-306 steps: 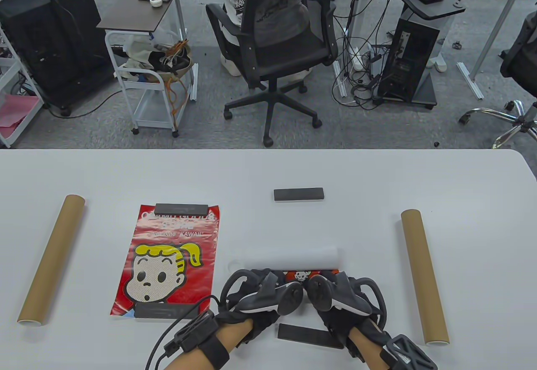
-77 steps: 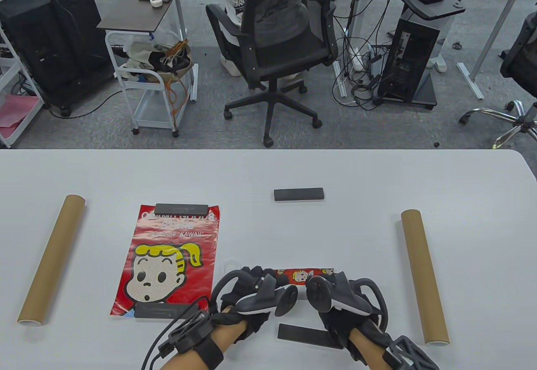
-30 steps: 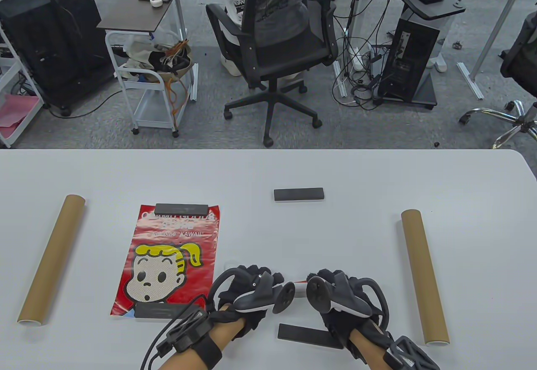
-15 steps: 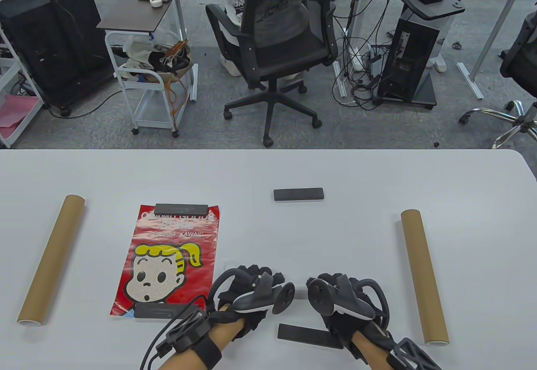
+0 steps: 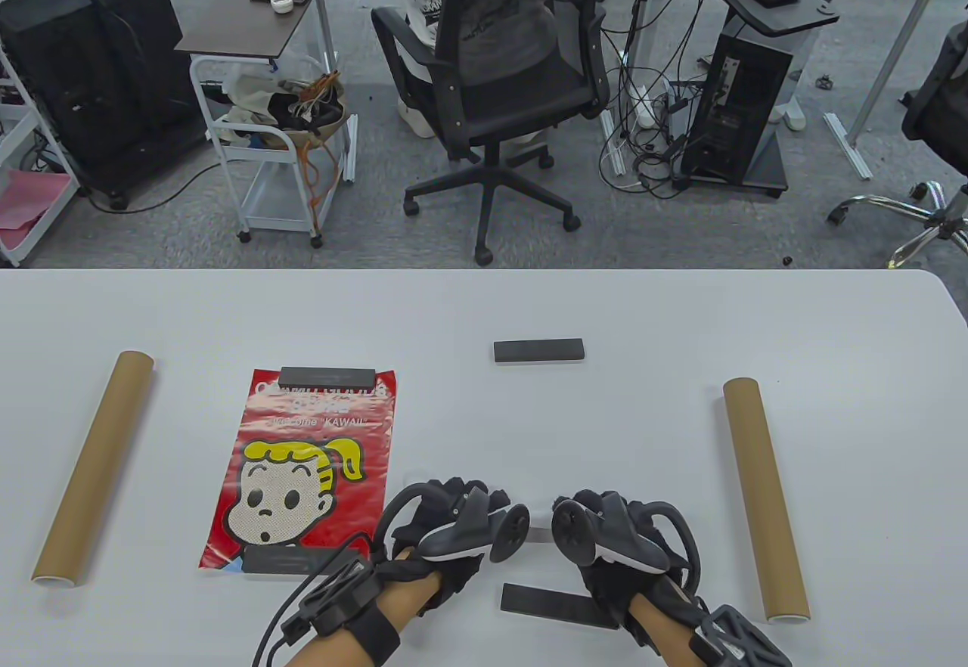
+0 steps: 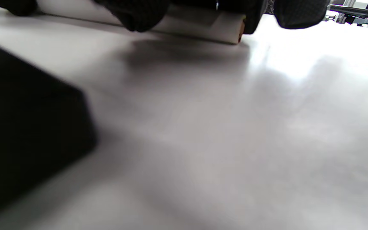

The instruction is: Roll up posters and store in mailing tubes

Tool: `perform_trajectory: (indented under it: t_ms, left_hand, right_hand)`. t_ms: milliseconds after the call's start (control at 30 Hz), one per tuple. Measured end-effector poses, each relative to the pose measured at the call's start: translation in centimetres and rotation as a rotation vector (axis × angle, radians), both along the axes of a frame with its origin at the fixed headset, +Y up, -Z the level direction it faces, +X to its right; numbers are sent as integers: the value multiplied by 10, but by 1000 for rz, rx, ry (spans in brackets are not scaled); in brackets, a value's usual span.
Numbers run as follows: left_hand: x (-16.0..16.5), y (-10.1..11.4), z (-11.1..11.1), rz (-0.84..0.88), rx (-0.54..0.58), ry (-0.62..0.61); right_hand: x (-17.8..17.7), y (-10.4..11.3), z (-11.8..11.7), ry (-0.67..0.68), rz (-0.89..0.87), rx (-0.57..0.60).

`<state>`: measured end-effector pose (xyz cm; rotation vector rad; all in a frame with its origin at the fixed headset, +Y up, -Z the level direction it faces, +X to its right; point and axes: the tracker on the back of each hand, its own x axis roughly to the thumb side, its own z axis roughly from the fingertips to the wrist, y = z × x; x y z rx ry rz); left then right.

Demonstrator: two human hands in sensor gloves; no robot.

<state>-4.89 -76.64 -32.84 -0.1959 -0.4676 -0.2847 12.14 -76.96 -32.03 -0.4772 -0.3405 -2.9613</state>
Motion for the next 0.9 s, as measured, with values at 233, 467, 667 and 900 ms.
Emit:
perform_trajectory:
  t_ms: [233,467,667,900]
  left_hand:
    - [-5,14,2,126,57,-48]
    - [-40,50,-6,337,34,61]
    - [-67,58,-7,339,94,121]
    - [-82,64,-12,356,132,172]
  right_hand:
    - [11,15,2,-7,-77,47]
    - [79,77,6,-334,-252,215]
    - [183,43,-4,-1016,-91,3]
    - [206,22,-13,-1021,-241,-9]
